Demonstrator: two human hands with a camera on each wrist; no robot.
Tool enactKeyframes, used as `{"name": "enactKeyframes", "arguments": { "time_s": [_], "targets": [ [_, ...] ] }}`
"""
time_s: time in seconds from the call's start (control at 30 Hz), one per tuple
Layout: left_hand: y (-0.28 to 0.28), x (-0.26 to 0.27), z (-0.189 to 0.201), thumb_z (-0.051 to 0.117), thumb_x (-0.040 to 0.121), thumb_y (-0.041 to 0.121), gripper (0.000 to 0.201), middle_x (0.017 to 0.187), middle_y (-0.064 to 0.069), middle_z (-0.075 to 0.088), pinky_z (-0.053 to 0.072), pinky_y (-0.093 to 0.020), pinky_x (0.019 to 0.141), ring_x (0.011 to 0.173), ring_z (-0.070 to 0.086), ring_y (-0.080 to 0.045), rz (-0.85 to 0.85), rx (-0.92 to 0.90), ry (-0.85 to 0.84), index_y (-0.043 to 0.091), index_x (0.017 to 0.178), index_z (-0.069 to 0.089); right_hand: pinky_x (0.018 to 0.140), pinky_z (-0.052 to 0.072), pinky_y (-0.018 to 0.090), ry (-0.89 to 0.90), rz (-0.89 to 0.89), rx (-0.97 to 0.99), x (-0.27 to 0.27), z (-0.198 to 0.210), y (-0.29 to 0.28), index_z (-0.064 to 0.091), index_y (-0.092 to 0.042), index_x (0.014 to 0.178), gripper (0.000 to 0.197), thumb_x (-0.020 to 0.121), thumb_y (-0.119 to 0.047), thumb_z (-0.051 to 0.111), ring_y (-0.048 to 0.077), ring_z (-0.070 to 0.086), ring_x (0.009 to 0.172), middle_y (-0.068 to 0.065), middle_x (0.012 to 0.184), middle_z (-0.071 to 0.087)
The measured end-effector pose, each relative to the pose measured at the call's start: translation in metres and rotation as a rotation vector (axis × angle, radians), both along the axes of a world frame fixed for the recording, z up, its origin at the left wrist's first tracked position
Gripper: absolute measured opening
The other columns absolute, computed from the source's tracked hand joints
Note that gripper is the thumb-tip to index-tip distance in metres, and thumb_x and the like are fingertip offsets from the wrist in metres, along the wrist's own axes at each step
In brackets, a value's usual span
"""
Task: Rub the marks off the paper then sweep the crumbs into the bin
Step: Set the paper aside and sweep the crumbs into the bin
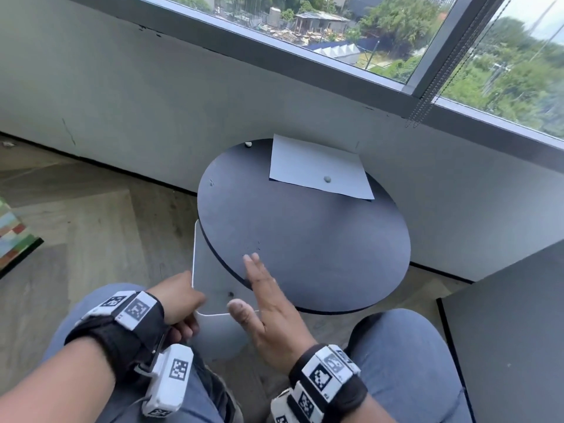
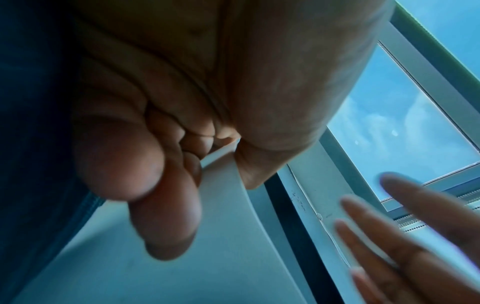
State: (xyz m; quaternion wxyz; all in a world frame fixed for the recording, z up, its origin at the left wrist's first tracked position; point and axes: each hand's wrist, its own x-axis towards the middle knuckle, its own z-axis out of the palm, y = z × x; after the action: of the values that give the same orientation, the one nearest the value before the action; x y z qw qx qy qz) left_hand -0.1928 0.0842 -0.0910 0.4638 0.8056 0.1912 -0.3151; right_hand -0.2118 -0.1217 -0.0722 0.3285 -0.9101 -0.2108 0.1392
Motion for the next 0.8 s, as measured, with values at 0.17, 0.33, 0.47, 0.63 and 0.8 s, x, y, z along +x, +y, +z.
{"name": "enactKeyframes", "arguments": {
  "time_s": [0.17, 0.33, 0.47, 0.63, 0.8],
  "targets": [
    [-0.001, 0.002, -0.003, 0.032, 0.087, 0.005, 0.027, 0.059, -0.021, 0.062, 0.039, -0.021, 0.039, 0.041, 0.050, -0.023, 0.010, -0.013, 0.014, 0.011, 0.105, 0.051, 0.126, -0.005, 0.042, 0.021, -0.525, -0.189, 0.048, 0.001, -0.074, 0.001, -0.025, 0.161, 0.081, 0.097, -0.067, 0.028, 0.011, -0.010, 0.155, -0.002, 0.169, -0.008],
    [-0.002, 0.004, -0.005, 0.031, 0.085, 0.005, 0.030, 0.061, -0.022, 0.058, 0.035, -0.019, 0.039, 0.041, 0.044, -0.021, 0.042, -0.029, 0.043, 0.010, 0.108, 0.050, 0.122, -0.010, 0.054, 0.089, -0.469, -0.523, 0.050, -0.012, -0.057, -0.002, -0.026, 0.161, 0.082, 0.096, -0.073, 0.014, 0.032, -0.018, 0.153, 0.014, 0.167, -0.017],
    [-0.003, 0.003, -0.001, 0.031, 0.087, 0.004, 0.028, 0.060, -0.022, 0.059, 0.036, -0.019, 0.038, 0.040, 0.046, -0.021, 0.032, -0.029, 0.031, 0.012, 0.107, 0.049, 0.123, -0.014, 0.046, 0.016, -0.099, -0.400, 0.023, -0.007, -0.006, -0.008, -0.030, 0.160, 0.087, 0.089, -0.078, 0.007, 0.021, -0.021, 0.153, 0.006, 0.168, -0.016],
    [-0.002, 0.002, 0.000, 0.029, 0.086, 0.003, 0.031, 0.060, -0.022, 0.061, 0.039, -0.022, 0.040, 0.041, 0.049, -0.023, 0.018, -0.038, 0.017, 0.016, 0.109, 0.047, 0.126, -0.003, 0.034, -0.046, -0.240, -0.049, 0.054, 0.001, -0.030, 0.007, -0.026, 0.162, 0.079, 0.099, -0.060, 0.042, 0.005, -0.002, 0.153, -0.007, 0.168, 0.009],
    [-0.004, 0.002, -0.001, 0.028, 0.084, 0.004, 0.031, 0.063, -0.022, 0.055, 0.034, -0.020, 0.041, 0.043, 0.043, -0.020, 0.043, -0.058, 0.027, 0.016, 0.105, 0.047, 0.123, -0.008, 0.052, 0.064, -0.376, -0.497, 0.071, -0.009, -0.033, -0.005, -0.028, 0.161, 0.081, 0.097, -0.071, 0.021, 0.029, -0.016, 0.154, 0.011, 0.168, -0.014]
  ]
}}
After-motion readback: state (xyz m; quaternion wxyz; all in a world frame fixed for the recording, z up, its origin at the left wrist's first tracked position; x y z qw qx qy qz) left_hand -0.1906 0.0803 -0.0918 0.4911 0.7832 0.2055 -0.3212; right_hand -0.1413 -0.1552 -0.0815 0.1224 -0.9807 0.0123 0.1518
